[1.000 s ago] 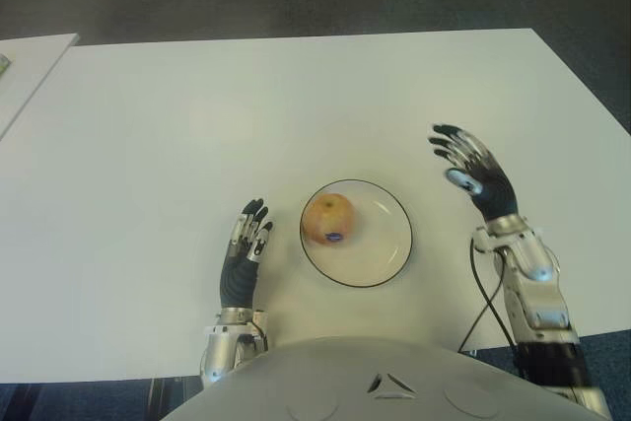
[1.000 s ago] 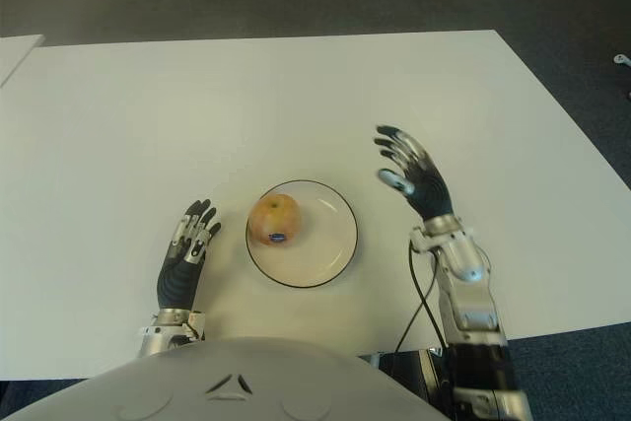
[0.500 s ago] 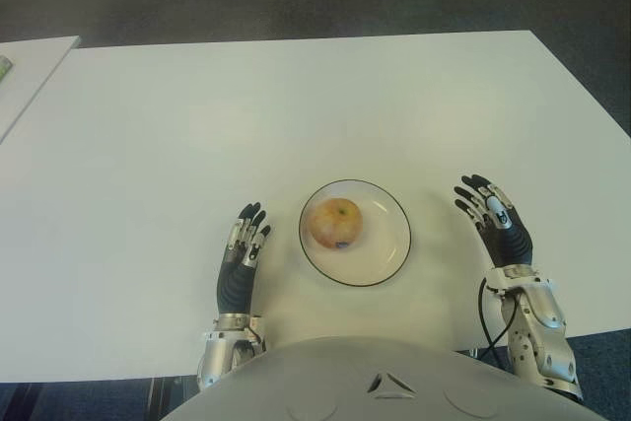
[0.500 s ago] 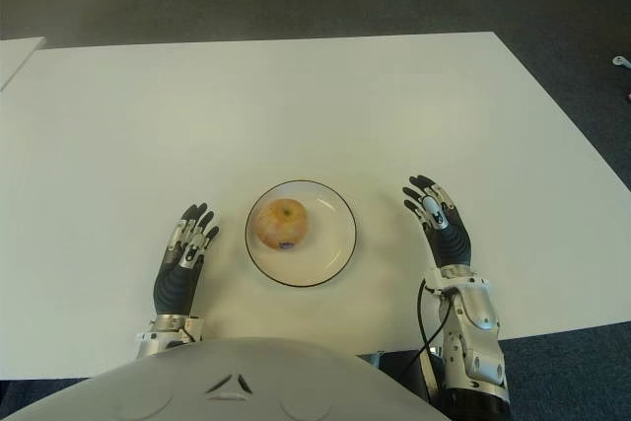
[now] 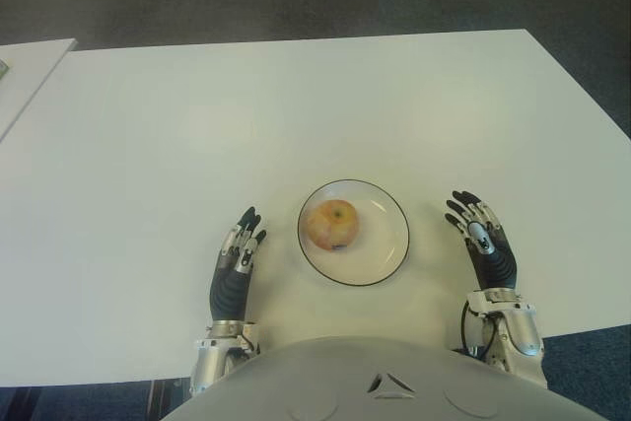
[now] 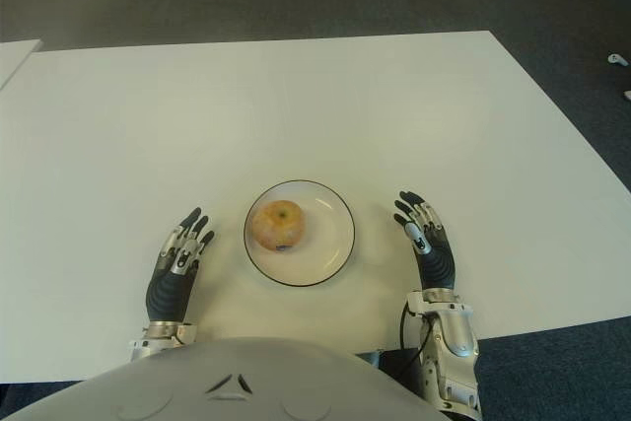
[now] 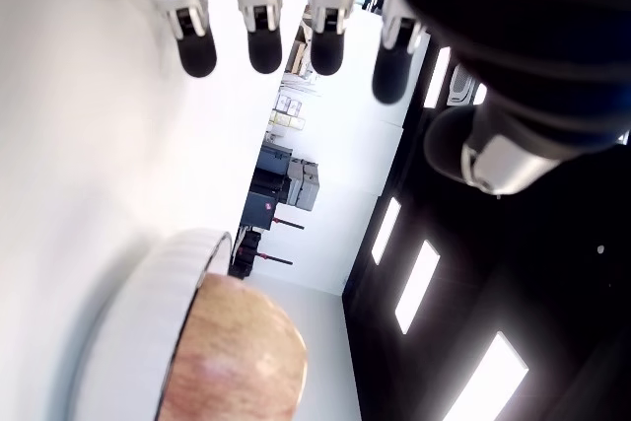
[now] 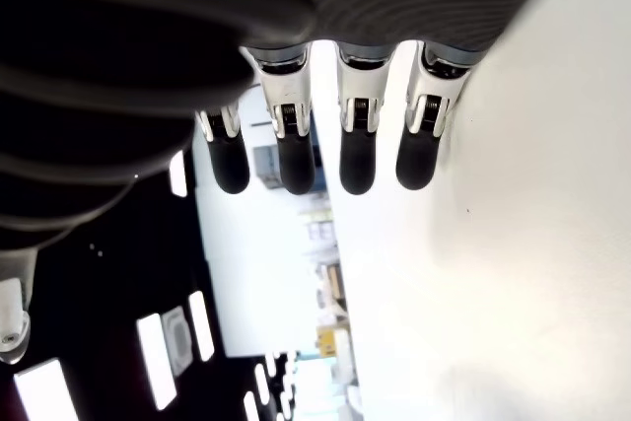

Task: Put the apples into the plate.

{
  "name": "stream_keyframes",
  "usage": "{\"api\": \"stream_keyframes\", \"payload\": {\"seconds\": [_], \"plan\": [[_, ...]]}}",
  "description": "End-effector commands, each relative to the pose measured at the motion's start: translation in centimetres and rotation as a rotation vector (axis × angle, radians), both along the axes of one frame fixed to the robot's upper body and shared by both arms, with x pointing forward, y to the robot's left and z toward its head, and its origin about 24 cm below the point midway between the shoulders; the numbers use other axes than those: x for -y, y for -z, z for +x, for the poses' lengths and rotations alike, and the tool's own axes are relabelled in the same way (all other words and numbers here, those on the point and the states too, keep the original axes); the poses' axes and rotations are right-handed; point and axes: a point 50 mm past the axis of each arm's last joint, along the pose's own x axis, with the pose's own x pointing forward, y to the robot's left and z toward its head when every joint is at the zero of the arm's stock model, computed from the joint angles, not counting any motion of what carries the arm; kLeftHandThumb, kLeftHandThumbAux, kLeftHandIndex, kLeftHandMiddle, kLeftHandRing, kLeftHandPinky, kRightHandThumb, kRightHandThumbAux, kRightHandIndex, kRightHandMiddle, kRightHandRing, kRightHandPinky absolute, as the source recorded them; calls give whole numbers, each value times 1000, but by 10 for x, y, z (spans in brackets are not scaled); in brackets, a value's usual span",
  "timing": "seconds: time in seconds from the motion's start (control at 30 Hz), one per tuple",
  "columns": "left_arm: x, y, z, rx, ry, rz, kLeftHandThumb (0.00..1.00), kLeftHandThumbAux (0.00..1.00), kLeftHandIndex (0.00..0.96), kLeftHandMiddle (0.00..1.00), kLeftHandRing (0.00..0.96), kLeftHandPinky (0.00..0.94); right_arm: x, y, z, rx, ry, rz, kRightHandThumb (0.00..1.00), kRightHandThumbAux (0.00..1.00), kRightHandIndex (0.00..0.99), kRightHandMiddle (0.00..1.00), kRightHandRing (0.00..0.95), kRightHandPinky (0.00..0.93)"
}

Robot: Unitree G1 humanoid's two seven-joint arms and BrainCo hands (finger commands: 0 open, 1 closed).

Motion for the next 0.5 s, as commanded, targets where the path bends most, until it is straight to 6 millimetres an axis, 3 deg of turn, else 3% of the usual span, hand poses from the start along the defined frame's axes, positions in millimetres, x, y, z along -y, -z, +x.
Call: {"api": "stream_keyframes", "payload": {"seconds": [0.03, 0.5], "plan": [[-2, 8, -9, -78, 13, 8, 213, 457, 131, 17, 0, 2, -10, 20, -5, -68, -10, 18, 219, 486, 150, 176, 156, 192], [-3, 5, -9, -98, 16, 11, 235, 456, 168, 42, 0, 2, -10, 27, -8, -86, -30, 7, 218, 526, 132, 168, 144, 169]]}}
